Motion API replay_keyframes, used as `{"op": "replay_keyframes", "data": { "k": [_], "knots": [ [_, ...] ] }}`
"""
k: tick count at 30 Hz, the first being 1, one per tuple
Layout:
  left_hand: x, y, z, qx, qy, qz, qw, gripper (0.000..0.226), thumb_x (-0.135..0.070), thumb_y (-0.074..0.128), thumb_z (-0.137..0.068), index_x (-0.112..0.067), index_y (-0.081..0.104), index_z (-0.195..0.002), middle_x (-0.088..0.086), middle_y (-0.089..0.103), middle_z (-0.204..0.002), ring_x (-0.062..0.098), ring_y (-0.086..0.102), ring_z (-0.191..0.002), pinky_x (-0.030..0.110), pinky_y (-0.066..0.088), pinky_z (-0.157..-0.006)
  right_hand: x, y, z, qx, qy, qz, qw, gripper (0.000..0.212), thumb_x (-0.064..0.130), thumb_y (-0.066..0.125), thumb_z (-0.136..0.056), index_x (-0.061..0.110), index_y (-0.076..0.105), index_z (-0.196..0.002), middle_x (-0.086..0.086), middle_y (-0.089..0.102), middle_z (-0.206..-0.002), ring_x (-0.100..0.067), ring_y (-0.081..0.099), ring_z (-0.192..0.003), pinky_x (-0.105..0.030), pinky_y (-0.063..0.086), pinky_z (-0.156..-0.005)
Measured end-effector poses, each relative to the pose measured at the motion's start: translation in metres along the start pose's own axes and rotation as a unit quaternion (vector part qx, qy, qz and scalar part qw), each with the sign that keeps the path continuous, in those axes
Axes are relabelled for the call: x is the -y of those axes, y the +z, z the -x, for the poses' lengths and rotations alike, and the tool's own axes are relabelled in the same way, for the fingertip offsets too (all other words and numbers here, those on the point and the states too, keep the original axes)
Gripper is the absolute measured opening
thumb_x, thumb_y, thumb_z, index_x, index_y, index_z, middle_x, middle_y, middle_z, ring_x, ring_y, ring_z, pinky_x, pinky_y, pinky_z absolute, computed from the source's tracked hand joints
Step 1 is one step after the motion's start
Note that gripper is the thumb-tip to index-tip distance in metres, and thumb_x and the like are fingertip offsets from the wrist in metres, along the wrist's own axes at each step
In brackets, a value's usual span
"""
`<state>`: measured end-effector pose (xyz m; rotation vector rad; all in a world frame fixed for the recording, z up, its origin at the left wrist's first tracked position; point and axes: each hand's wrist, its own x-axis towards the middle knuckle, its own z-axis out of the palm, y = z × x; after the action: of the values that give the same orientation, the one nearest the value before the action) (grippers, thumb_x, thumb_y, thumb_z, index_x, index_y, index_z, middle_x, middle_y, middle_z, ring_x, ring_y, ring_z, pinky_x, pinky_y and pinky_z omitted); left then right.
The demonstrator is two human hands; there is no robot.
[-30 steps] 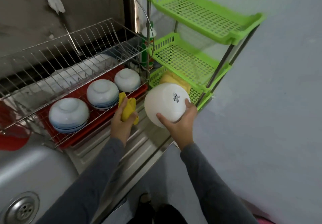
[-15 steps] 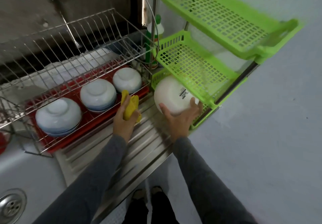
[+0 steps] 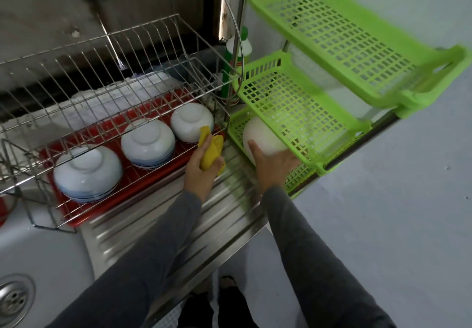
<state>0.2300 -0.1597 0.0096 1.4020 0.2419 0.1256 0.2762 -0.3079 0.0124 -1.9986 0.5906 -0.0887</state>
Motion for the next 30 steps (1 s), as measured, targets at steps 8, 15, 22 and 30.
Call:
{"op": "replay_keyframes", "data": {
  "k": [8,15,22,30],
  "knots": [
    [0.003,-0.004,-0.003,-0.007,-0.002,-0.016,1.0,0.057,0.003,0.061,-0.094,-0.028,0.047,-0.139,-0.003,0.04,-0.153,0.005,0.046,-0.131,0.008,0.046,-0.092,-0.006,0.006,0.005,-0.024,-0.062,0.031,0.997,0.102,0.046,0.075,-0.085,0.006,0.015,-0.157,-0.02,0.016,-0.16,-0.039,0.012,-0.146,-0.047,0.008,-0.123],
    [0.005,-0.008,0.011,-0.028,-0.004,-0.028,0.999,0.059,-0.001,0.065,-0.092,-0.036,0.05,-0.137,-0.007,0.045,-0.15,0.005,0.049,-0.129,0.014,0.047,-0.097,-0.017,0.004,0.026,-0.022,-0.16,0.092,0.983,0.071,0.039,0.067,-0.092,0.006,0.038,-0.148,-0.024,0.032,-0.15,-0.042,0.027,-0.138,-0.056,0.028,-0.116],
    [-0.006,-0.015,0.045,-0.078,-0.011,0.0,0.997,0.059,0.009,0.058,-0.094,-0.016,0.045,-0.145,0.003,0.039,-0.155,0.005,0.05,-0.123,0.008,0.05,-0.076,-0.017,0.005,0.035,0.115,-0.313,0.183,0.925,0.04,0.02,0.058,-0.093,-0.003,0.058,-0.126,-0.024,0.058,-0.123,-0.041,0.051,-0.113,-0.049,0.044,-0.096],
    [-0.015,-0.042,0.09,-0.167,0.032,-0.011,0.985,0.066,0.018,0.052,-0.092,-0.017,0.036,-0.146,0.008,0.033,-0.157,-0.013,0.056,-0.109,0.007,0.048,-0.077,0.007,0.022,0.059,0.304,-0.419,0.309,0.798,0.023,0.02,0.054,-0.095,0.002,0.065,-0.104,-0.023,0.066,-0.11,-0.04,0.061,-0.103,-0.042,0.045,-0.084]
  ]
}}
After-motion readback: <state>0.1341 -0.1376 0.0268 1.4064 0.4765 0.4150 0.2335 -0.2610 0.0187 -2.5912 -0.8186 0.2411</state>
